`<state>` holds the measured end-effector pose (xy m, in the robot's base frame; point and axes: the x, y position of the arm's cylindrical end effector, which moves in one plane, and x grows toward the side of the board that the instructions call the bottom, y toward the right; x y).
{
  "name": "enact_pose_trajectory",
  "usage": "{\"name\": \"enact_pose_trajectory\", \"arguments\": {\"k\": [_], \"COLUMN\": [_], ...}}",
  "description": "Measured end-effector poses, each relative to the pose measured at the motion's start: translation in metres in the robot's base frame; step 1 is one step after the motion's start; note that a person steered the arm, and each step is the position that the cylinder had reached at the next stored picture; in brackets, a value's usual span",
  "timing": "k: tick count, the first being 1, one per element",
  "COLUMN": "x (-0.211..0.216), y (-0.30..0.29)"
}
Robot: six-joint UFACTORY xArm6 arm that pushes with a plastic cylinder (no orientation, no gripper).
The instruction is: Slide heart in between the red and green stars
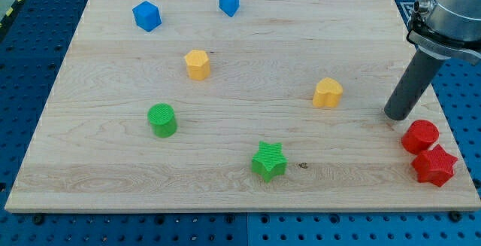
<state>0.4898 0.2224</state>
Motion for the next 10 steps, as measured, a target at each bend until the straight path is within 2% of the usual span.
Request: {"name": "enact_pose_trajectory", "arguments": {"k": [1, 4, 5, 6, 7, 10], "x": [-0.002, -0.078, -0.066, -0.05, -0.029, -0.017], "y": [-0.001, -0.059, -0.093, -0.104, -0.098, -0.093]}}
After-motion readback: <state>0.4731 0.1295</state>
